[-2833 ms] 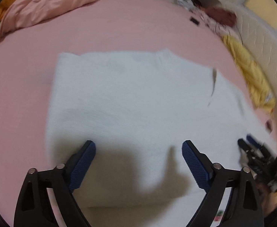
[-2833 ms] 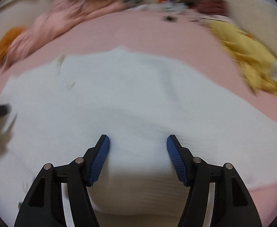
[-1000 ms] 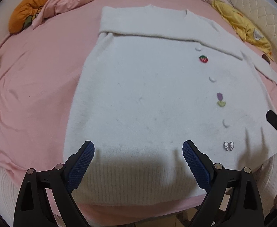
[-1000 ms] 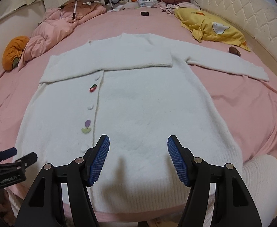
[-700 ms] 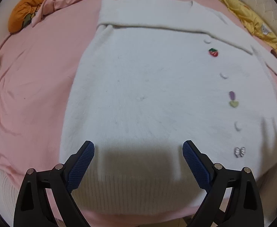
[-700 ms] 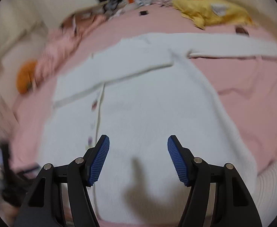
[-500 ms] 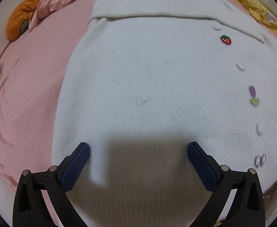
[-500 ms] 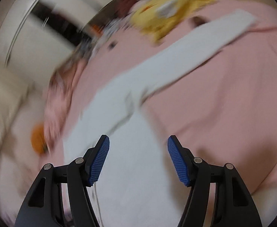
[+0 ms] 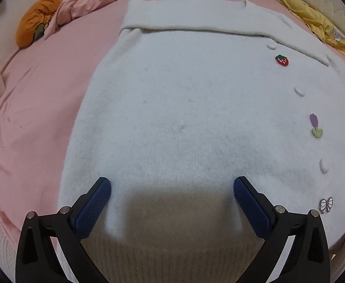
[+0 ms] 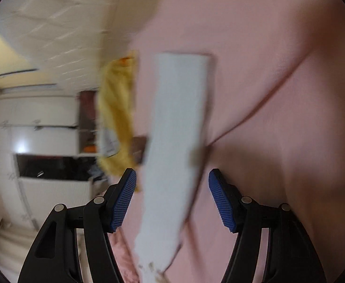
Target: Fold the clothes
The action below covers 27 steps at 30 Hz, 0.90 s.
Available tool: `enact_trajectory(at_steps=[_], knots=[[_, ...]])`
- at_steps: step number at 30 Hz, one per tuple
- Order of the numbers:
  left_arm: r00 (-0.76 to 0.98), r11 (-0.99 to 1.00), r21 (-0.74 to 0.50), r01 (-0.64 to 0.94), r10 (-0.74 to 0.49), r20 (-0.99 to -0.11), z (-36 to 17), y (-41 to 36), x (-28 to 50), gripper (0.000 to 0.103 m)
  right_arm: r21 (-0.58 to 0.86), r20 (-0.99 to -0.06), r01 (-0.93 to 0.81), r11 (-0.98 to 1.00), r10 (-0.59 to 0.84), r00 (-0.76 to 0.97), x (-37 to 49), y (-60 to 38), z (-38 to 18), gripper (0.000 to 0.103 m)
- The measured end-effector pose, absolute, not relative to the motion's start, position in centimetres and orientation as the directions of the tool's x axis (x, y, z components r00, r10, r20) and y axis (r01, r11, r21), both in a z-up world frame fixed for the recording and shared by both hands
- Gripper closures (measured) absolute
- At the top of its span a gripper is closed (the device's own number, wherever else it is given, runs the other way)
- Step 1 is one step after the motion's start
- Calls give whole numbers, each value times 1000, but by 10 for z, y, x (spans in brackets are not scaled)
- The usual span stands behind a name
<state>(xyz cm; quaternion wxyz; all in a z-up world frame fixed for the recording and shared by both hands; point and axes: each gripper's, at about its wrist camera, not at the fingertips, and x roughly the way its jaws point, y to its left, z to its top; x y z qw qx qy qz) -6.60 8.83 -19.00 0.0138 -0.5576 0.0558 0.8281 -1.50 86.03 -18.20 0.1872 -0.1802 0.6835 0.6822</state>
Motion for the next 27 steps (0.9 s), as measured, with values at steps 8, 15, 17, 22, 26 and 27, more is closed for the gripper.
enact_trajectory(at_steps=[8,15,17,22,26,27], knots=[[-374,-993,84,-83,-47,-926,-188,89,-71,0,837,-542,-544,-57,55,-839,-63,879,-174,37],[-388,-993,77,-85,-38,-921,-189,88,-69,0,820,-568,-570,-48,44,-822,-38,880,-198,97],[-390,-994,77,-84,-38,-920,-189,88,-69,0,790,-586,-588,-173,67,-808,-46,871,-170,97],[-393,-994,76,-82,-38,-919,-189,88,-68,0,698,-575,-544,-465,88,-813,-75,832,-96,97],[-436,-987,133,-88,-82,-896,-171,99,-70,0,662,-540,-449,-600,33,-841,-104,780,-44,97],[-460,-984,156,-90,-98,-883,-165,103,-72,0,652,-532,-417,-633,10,-847,-114,762,-31,97]])
